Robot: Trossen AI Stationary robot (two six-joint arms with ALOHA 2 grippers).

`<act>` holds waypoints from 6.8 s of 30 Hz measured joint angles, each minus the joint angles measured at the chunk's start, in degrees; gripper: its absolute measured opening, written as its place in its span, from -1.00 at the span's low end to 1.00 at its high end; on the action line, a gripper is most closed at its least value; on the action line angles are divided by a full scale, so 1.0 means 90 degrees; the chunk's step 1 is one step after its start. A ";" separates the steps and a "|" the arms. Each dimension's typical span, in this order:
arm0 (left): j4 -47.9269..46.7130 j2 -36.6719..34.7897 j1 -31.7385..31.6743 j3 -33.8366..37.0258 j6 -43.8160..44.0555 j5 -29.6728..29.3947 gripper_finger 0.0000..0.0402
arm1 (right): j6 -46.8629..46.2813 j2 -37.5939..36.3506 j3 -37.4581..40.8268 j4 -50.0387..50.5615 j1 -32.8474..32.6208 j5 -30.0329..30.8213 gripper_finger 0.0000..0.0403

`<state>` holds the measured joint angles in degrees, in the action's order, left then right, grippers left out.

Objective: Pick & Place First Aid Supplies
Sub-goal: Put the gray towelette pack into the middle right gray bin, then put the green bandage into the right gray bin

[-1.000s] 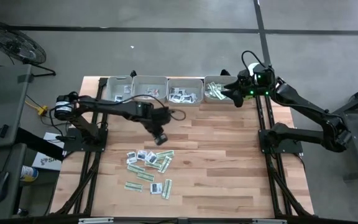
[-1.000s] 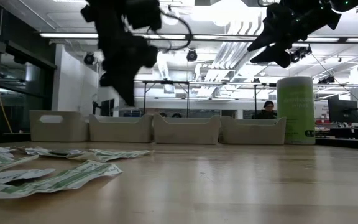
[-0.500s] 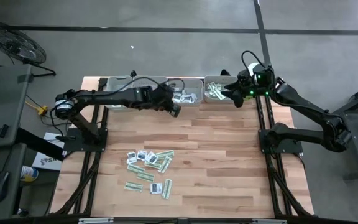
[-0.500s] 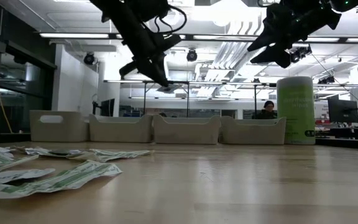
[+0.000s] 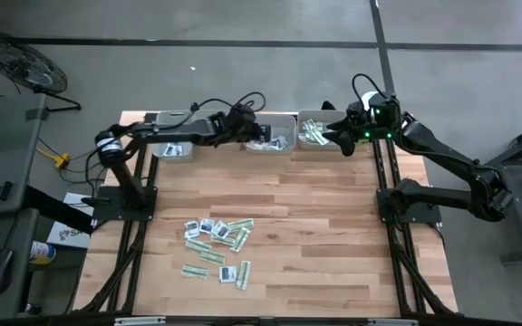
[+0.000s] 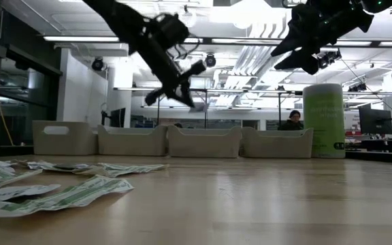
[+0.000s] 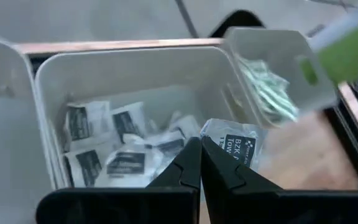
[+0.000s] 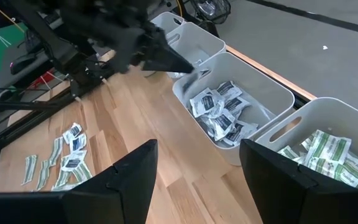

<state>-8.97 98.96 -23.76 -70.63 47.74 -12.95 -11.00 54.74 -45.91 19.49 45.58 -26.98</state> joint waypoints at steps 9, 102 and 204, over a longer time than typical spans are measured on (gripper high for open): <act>0.0498 0.0601 -0.0339 0.0005 0.1057 -0.0024 -1.00 | -0.0010 0.0000 0.0000 0.0009 -0.0027 0.0002 0.10; 0.0462 -0.1416 0.3642 0.4004 0.5165 0.1792 -0.41 | 0.0081 0.0000 -0.0002 0.0480 -0.0029 -0.0027 0.10; 0.0758 -0.1620 0.2209 0.0510 -0.1510 0.0739 -1.00 | 0.0397 0.1217 -0.0002 -0.1372 -0.3130 0.0504 0.10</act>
<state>-2.16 84.38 -3.88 -66.04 34.15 -6.31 -7.43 65.69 -45.93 7.14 17.41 -22.45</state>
